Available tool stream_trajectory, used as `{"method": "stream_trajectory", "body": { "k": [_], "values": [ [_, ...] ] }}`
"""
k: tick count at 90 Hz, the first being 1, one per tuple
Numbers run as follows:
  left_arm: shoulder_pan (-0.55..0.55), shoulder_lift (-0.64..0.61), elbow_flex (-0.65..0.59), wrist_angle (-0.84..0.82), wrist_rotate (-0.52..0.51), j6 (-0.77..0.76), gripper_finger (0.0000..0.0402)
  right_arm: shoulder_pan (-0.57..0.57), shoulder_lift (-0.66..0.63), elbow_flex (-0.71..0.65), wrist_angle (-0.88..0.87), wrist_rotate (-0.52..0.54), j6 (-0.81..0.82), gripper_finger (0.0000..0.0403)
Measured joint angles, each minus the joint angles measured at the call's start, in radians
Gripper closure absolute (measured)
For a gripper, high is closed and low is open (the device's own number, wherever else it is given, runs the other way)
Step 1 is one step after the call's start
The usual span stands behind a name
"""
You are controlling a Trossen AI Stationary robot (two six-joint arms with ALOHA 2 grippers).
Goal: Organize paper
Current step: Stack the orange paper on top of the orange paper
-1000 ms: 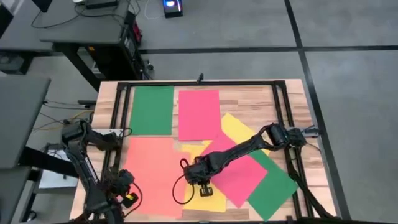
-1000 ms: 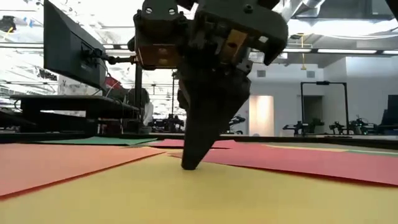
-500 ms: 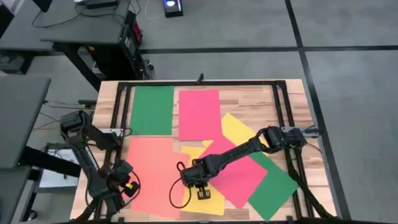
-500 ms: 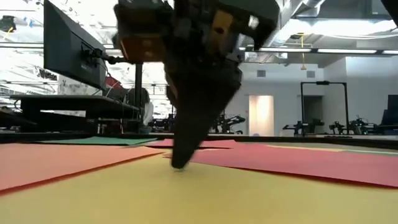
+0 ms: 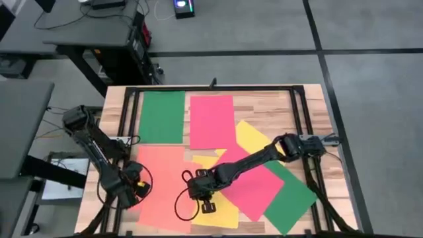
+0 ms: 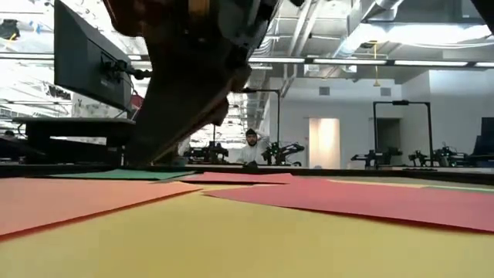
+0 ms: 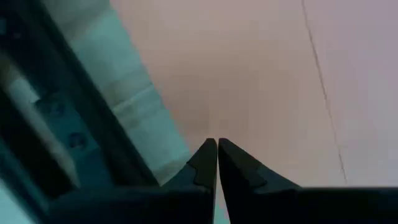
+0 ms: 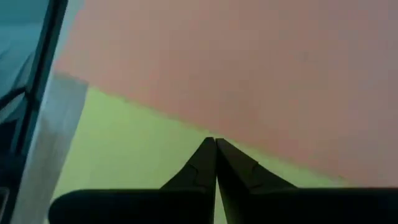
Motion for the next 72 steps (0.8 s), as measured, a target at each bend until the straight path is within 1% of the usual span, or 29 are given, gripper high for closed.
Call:
{"method": "stream_trajectory", "body": {
  "k": [19, 29, 43, 56, 72],
  "values": [
    [0.014, -0.005, -0.06, 0.105, 0.01, 0.033, 0.0402, -0.054, 0.009, -0.013, 0.03, 0.014, 0.001, 0.0403],
    [0.014, -0.003, -0.059, 0.115, 0.013, 0.047, 0.0402, -0.076, 0.035, -0.013, 0.031, 0.011, 0.001, 0.0403],
    [0.014, -0.003, -0.06, 0.14, 0.015, 0.074, 0.0402, -0.096, 0.074, -0.009, 0.082, -0.006, 0.002, 0.0403],
    [0.016, 0.0, -0.059, 0.213, 0.021, 0.1, 0.0402, -0.106, 0.088, -0.008, 0.117, -0.019, 0.011, 0.0403],
    [0.016, 0.0, -0.06, 0.238, 0.019, 0.139, 0.0402, -0.106, 0.09, -0.005, 0.148, -0.02, 0.012, 0.0403]
  ]
}}
